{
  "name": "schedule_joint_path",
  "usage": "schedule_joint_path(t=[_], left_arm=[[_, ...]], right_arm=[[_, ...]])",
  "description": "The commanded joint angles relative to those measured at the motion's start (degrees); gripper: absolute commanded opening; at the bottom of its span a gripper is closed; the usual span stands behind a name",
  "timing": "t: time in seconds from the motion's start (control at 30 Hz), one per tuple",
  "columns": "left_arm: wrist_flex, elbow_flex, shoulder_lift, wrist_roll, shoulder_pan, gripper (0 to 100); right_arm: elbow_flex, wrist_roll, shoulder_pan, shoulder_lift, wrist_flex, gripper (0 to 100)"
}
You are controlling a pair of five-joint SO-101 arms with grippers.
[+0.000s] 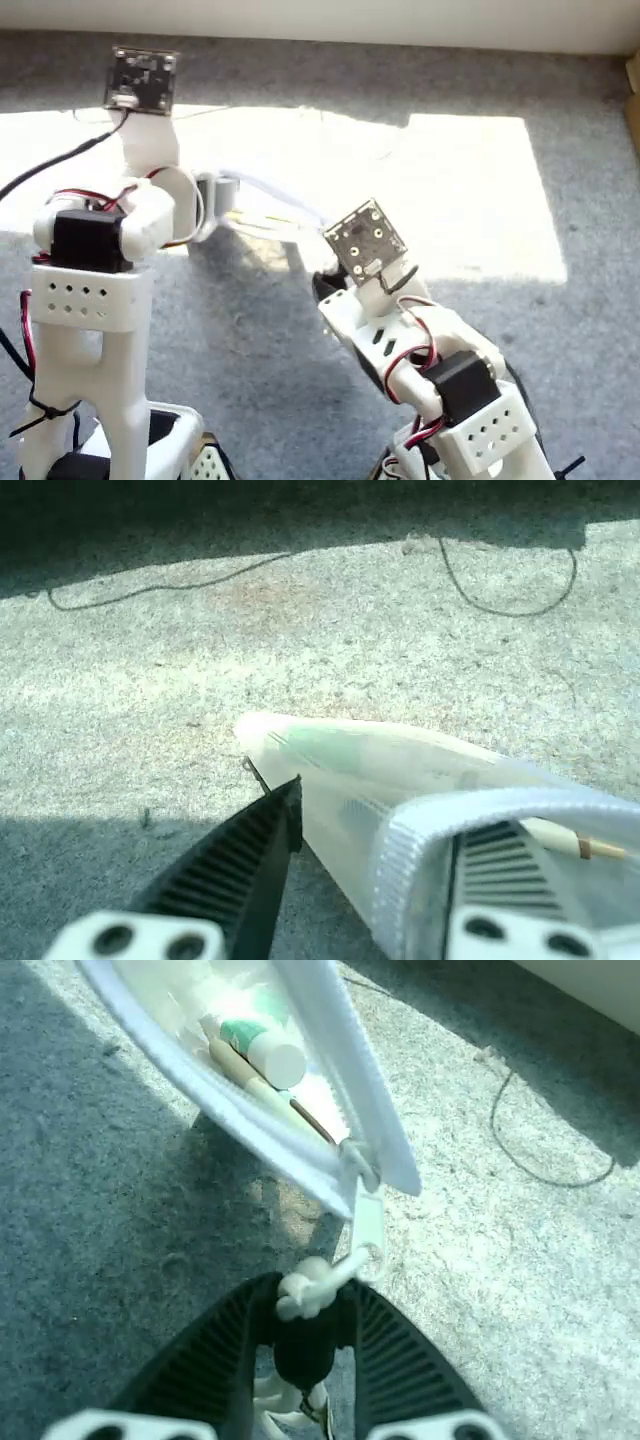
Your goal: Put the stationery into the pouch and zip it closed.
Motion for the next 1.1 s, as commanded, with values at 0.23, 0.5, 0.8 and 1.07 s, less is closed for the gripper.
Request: schedule_joint_path(t=[0.23,0.5,0.8,1.07], left_arm=[[-8.5,-0.5,0.2,-7.8,13.7,24],[-10.2,-0.4,0.3,-13.3,24.7,24],[-16.1,6.2,0.2,-16.3,31.8,24],[-17.9,7.3,-0.3,-16.3,36.5,24]], right_arm=[[1.6,0.5,-2.0,-15.8,8.0,0.5],[5.6,0.6,-2.0,-24.4,11.5,0.5],[7.4,0.6,-1.8,-28.4,11.5,0.5],[7.4,0.6,-1.7,-28.7,11.5,0.5]])
